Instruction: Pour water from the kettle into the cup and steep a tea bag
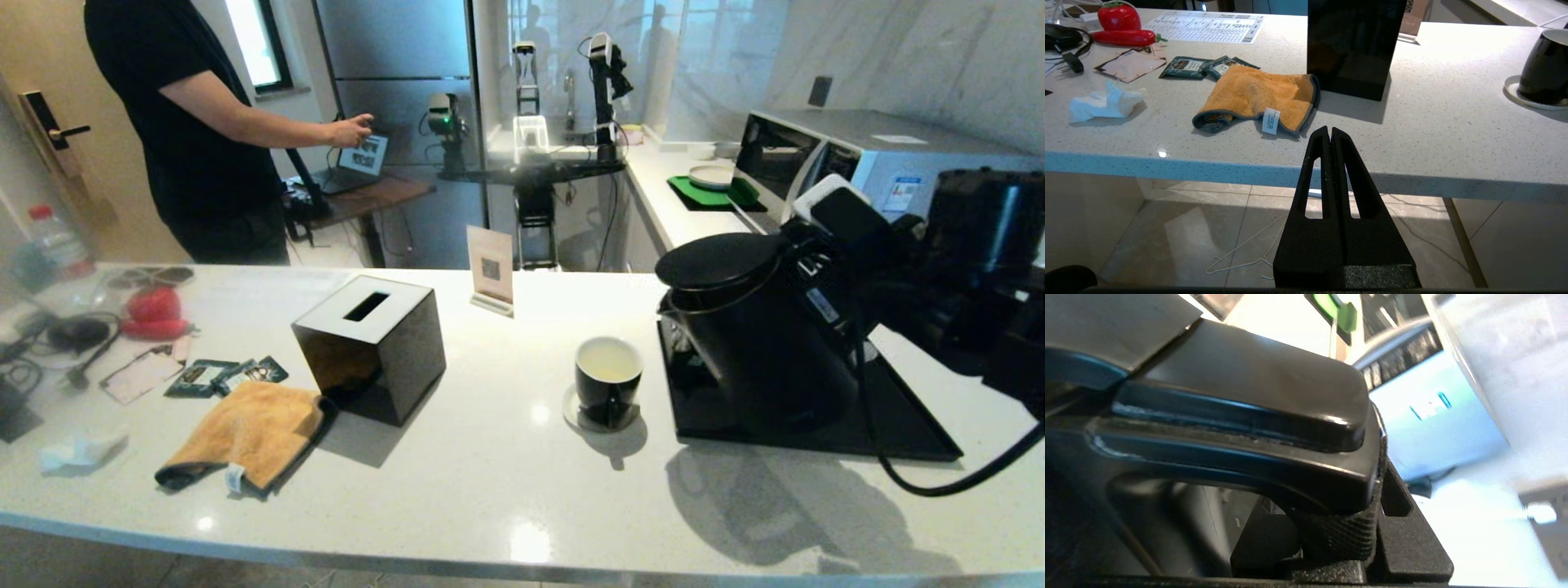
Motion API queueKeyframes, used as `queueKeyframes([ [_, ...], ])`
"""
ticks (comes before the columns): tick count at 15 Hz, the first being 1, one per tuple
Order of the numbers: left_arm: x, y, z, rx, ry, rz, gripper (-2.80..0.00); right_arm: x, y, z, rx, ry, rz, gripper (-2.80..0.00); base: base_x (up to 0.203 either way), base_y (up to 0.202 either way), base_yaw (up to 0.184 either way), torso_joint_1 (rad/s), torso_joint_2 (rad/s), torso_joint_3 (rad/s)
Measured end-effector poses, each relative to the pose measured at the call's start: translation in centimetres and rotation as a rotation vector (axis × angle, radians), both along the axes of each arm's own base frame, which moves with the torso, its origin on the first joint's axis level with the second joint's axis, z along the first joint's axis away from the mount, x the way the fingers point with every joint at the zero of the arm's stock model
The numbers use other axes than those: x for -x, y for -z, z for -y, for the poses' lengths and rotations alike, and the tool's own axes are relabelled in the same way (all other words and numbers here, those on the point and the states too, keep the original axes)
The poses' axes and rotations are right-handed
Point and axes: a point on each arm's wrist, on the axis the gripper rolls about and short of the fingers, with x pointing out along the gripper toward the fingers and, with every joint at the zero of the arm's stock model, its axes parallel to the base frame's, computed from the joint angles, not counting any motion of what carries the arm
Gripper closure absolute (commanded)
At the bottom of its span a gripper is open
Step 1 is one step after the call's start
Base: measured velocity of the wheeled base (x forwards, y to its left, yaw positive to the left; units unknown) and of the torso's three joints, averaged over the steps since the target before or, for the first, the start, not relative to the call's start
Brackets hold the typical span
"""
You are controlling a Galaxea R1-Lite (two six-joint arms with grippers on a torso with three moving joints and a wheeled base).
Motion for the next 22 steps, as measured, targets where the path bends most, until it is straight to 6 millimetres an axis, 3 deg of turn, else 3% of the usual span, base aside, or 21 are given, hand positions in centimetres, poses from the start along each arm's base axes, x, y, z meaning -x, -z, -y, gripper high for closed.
queueKeyframes([
  [13, 0.0, 0.0, 0.0, 0.0, 0.0, 0.0, 0.0, 0.3, -0.8, 3.3, -0.281, 0.123, 0.083, 0.0, 0.0, 0.0, 0.0, 0.0, 0.0, 0.0],
  [22, 0.0, 0.0, 0.0, 0.0, 0.0, 0.0, 0.0, 0.9, -0.7, 8.7, -0.404, 0.318, 0.147, 0.0, 0.0, 0.0, 0.0, 0.0, 0.0, 0.0],
])
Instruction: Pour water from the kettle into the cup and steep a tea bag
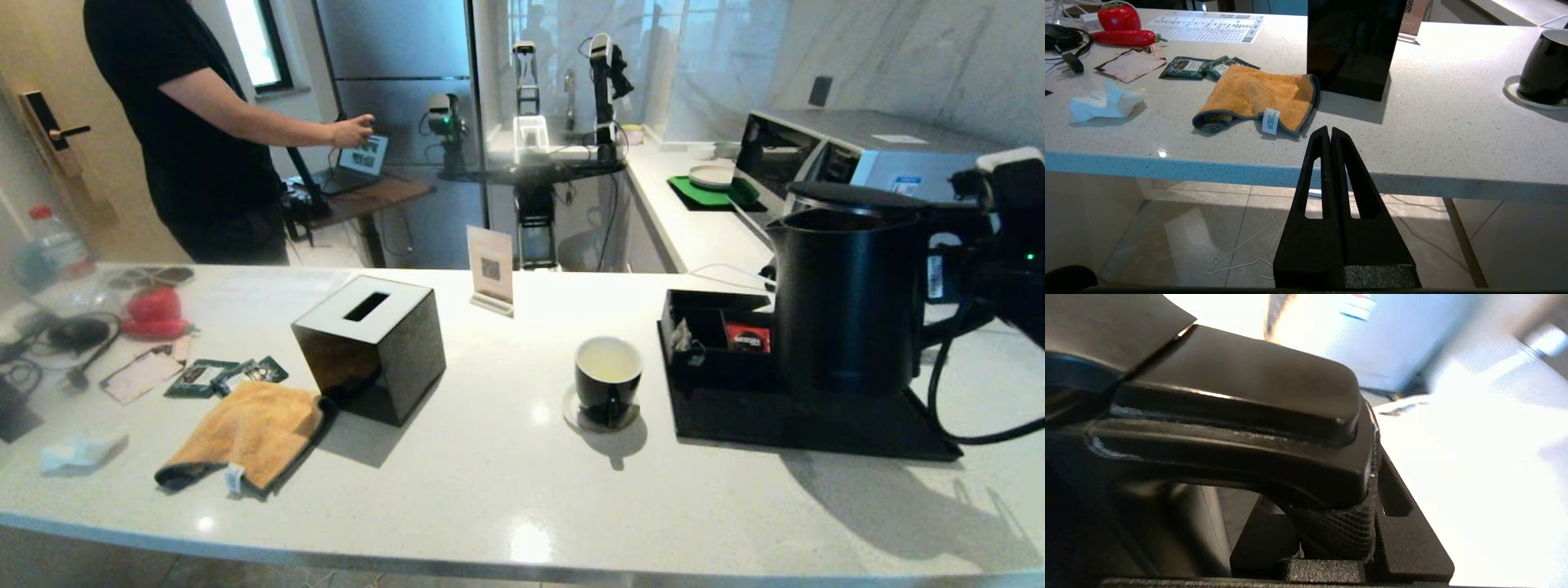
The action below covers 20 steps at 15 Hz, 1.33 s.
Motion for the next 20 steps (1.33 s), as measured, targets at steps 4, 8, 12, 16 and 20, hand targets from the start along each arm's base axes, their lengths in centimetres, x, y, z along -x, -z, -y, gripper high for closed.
queueKeyframes([
  [4, 0.0, 0.0, 0.0, 0.0, 0.0, 0.0, 0.0, 0.4, 0.6, 2.2, -0.052, 0.085, 0.011, 0.0, 0.0, 0.0, 0.0, 0.0, 0.0, 0.0],
  [8, 0.0, 0.0, 0.0, 0.0, 0.0, 0.0, 0.0, 0.0, 1.1, 3.9, -0.081, 0.141, 0.073, 0.0, 0.0, 0.0, 0.0, 0.0, 0.0, 0.0],
  [12, 0.0, 0.0, 0.0, 0.0, 0.0, 0.0, 0.0, -1.1, 2.4, 5.9, -0.095, 0.156, 0.13, 0.0, 0.0, 0.0, 0.0, 0.0, 0.0, 0.0],
  [16, 0.0, 0.0, 0.0, 0.0, 0.0, 0.0, 0.0, -2.7, 4.0, 7.2, -0.117, 0.163, 0.179, 0.0, 0.0, 0.0, 0.0, 0.0, 0.0, 0.0],
  [20, 0.0, 0.0, 0.0, 0.0, 0.0, 0.0, 0.0, -4.6, 6.4, 8.0, -0.141, 0.144, 0.207, 0.0, 0.0, 0.0, 0.0, 0.0, 0.0, 0.0],
])
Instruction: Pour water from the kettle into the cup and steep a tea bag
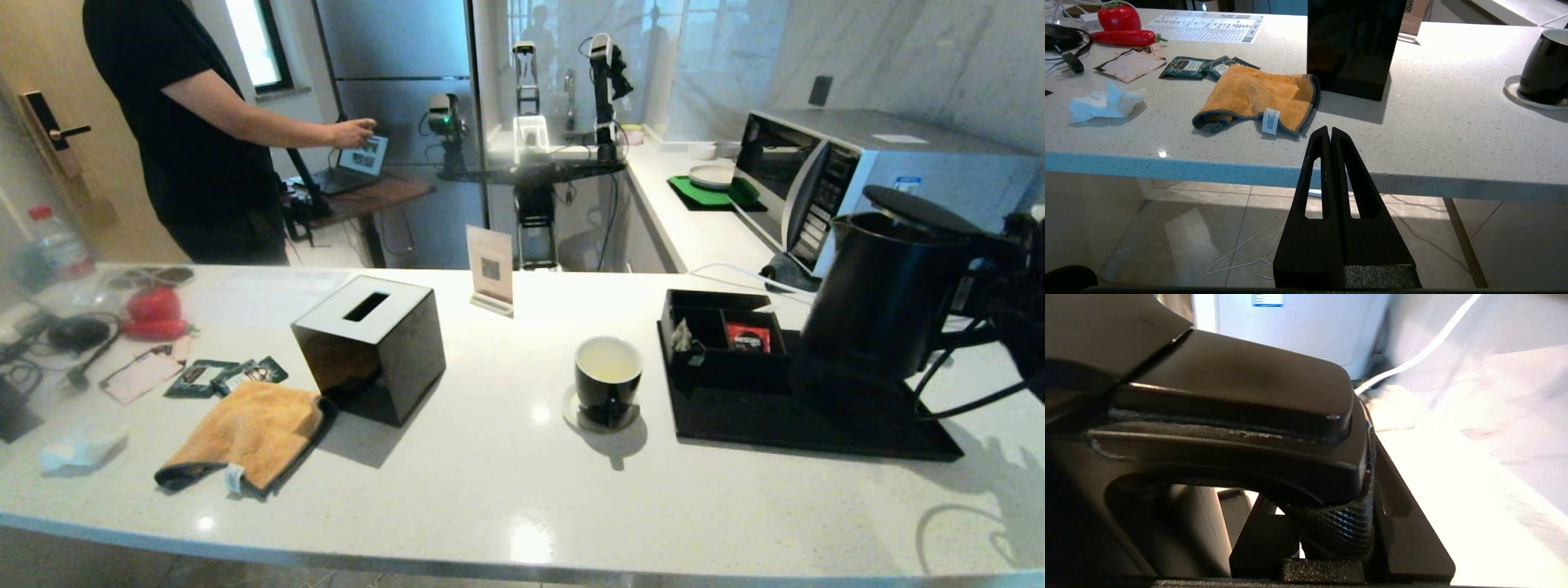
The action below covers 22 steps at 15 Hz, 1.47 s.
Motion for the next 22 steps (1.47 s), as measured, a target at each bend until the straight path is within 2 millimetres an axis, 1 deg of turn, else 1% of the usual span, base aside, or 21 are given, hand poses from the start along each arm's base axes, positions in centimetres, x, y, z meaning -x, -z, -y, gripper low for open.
queueKeyframes([
  [3, 0.0, 0.0, 0.0, 0.0, 0.0, 0.0, 0.0, -1.2, 2.0, 0.5, -0.01, -0.001, -0.013, 0.0, 0.0, 0.0, 0.0, 0.0, 0.0, 0.0],
  [8, 0.0, 0.0, 0.0, 0.0, 0.0, 0.0, 0.0, -2.6, 4.4, 1.2, -0.009, 0.006, -0.006, 0.0, 0.0, 0.0, 0.0, 0.0, 0.0, 0.0],
  [11, 0.0, 0.0, 0.0, 0.0, 0.0, 0.0, 0.0, -3.3, 5.2, 1.5, -0.002, 0.011, 0.003, 0.0, 0.0, 0.0, 0.0, 0.0, 0.0, 0.0],
  [15, 0.0, 0.0, 0.0, 0.0, 0.0, 0.0, 0.0, -3.8, 6.3, 1.8, -0.004, 0.017, -0.005, 0.0, 0.0, 0.0, 0.0, 0.0, 0.0, 0.0],
  [22, 0.0, 0.0, 0.0, 0.0, 0.0, 0.0, 0.0, -4.1, 8.0, 2.0, -0.015, 0.021, -0.034, 0.0, 0.0, 0.0, 0.0, 0.0, 0.0, 0.0],
])
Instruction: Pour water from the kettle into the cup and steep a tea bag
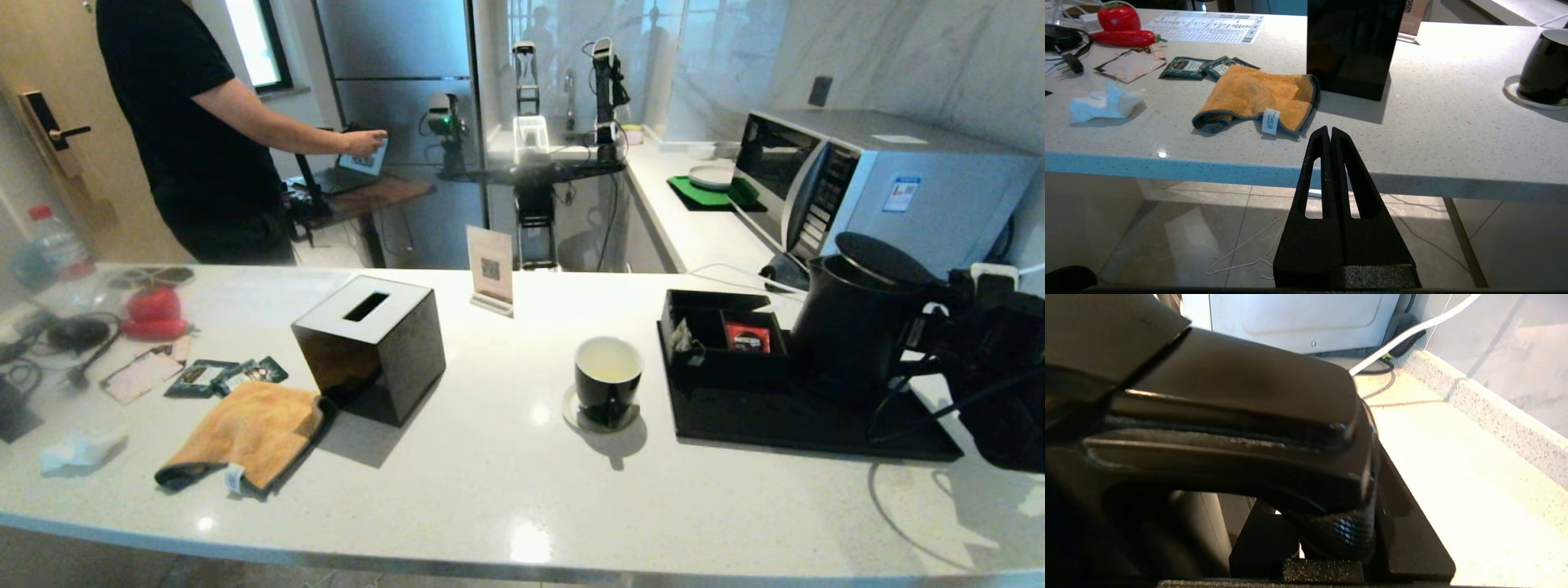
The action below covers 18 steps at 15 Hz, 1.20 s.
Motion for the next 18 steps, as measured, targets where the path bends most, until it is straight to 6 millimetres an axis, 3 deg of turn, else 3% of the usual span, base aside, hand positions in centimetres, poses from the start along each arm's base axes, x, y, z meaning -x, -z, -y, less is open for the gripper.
queueKeyframes([
  [7, 0.0, 0.0, 0.0, 0.0, 0.001, 0.0, 0.0, 0.31, 0.69, 0.09, 0.003, 0.004, -0.004, 0.0, 0.0, 0.0, 0.0, 0.0, 0.0, 0.0],
  [8, 0.0, 0.0, 0.0, 0.0, 0.0, 0.0, 0.0, 0.4, 0.78, 0.06, 0.002, 0.004, -0.007, -2.8, 0.0, 0.0, 0.0, 0.0, 0.0, 0.0],
  [18, 0.0, 0.0, 0.0, 0.0, 0.001, 0.0, 0.0, 0.68, 0.69, -0.02, 0.002, 0.006, -0.017, -2.8, 0.0, 0.0, 0.0, 0.0, 0.0, 0.0],
])
